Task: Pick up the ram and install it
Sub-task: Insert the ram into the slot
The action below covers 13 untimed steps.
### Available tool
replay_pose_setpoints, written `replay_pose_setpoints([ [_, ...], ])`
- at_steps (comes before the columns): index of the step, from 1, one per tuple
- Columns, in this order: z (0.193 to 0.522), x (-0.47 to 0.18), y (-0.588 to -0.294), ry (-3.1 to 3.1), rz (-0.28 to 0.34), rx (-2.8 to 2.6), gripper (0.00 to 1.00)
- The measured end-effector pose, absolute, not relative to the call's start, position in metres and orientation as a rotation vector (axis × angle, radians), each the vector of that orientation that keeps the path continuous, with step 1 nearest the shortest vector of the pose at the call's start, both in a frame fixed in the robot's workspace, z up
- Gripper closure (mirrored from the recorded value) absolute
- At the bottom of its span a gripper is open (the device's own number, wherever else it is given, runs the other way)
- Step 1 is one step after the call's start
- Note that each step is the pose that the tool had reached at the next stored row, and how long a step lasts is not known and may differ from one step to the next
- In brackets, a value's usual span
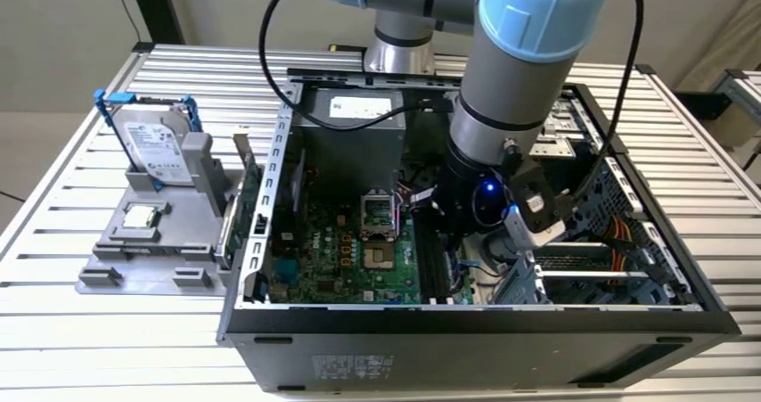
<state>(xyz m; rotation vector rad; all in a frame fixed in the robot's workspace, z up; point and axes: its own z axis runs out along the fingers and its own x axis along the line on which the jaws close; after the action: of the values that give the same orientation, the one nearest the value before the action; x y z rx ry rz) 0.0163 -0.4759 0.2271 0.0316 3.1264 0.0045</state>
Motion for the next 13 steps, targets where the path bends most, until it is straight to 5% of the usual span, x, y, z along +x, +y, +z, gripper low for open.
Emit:
replay_pose_setpoints([
  [13,0.2215,0.0144,-0.4759,3.127,0.005,0.016,1.0],
])
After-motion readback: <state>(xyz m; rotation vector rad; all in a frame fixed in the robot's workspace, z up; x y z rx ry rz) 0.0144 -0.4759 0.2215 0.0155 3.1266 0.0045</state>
